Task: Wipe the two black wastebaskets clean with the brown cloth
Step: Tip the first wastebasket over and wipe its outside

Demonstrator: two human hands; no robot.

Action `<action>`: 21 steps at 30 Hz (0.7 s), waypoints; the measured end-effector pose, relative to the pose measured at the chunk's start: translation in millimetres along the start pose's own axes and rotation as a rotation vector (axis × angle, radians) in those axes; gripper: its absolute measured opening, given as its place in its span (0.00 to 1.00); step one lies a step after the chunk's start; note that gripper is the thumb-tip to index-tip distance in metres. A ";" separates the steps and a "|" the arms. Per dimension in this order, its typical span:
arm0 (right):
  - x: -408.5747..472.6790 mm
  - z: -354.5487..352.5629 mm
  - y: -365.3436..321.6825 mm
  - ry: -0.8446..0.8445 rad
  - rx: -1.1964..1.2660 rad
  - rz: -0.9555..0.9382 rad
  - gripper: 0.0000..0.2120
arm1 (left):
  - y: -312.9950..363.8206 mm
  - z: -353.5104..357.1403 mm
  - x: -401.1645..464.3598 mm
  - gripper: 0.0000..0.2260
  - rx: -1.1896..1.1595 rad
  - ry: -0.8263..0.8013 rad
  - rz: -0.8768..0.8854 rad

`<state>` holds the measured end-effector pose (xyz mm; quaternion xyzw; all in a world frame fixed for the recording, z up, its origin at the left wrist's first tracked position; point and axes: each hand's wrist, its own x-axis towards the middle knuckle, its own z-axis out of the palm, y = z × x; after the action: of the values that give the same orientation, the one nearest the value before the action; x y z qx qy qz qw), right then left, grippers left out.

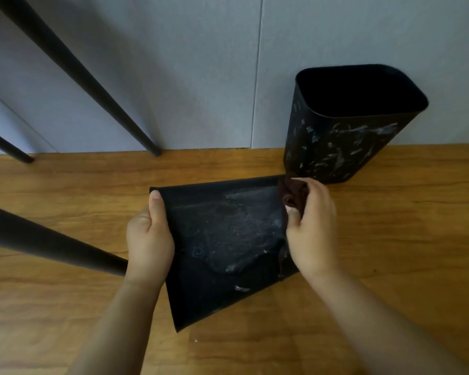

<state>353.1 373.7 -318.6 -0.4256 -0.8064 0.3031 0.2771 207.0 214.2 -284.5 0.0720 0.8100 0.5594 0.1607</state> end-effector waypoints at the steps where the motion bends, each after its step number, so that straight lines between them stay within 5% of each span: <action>1: -0.1 3.5 -5.0 0.021 -0.010 0.012 0.23 | 1.4 1.3 0.1 0.22 0.000 0.003 -0.002; 8: -47.0 6.7 -14.3 -0.301 -0.071 -0.435 0.25 | 4.7 0.5 2.5 0.21 -0.006 -0.003 -0.037; 15: -15.5 9.0 -4.6 0.046 0.040 0.035 0.25 | 7.8 3.8 0.4 0.22 -0.006 0.008 -0.028; 17: -22.5 14.7 -17.4 0.020 0.049 -0.007 0.26 | 9.3 5.5 1.2 0.22 -0.007 0.015 -0.031; 21: -47.6 14.0 -24.6 -0.292 0.008 -0.374 0.24 | 11.1 3.0 4.3 0.22 0.001 0.014 -0.045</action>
<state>353.5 318.3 -319.1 -0.2193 -0.9015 0.3081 0.2107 203.3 222.2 -275.9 0.0499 0.8129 0.5555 0.1677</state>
